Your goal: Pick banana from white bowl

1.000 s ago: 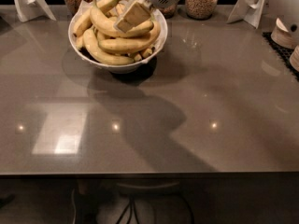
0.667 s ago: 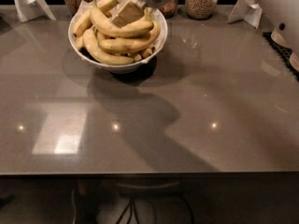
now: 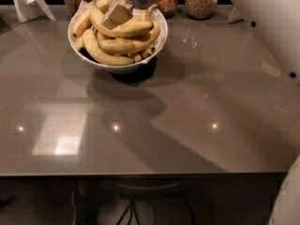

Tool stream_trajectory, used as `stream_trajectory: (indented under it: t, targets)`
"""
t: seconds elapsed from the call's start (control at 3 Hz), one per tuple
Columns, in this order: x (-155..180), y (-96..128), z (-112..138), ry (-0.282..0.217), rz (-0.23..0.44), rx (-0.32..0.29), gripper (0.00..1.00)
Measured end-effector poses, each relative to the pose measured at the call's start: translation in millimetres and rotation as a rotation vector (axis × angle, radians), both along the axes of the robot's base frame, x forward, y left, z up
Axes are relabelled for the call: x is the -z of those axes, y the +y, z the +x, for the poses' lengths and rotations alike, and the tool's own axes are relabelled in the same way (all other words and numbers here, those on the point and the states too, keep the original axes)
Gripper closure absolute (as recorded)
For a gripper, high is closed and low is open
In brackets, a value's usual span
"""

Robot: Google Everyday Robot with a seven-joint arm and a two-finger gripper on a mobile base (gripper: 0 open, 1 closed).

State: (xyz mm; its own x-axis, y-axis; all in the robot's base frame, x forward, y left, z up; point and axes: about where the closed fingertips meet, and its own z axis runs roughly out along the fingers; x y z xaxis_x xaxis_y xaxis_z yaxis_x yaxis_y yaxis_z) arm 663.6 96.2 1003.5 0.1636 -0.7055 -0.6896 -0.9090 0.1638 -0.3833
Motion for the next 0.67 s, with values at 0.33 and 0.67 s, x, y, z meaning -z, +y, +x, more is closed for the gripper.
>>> stream_trajectory:
  t: [0.33,0.67]
  targets:
    - [7.7,12.3,5.9,0.006,-0.021,-0.006,0.50]
    - [17.5,19.3,11.7,0.016,-0.042,-0.002,0.49]
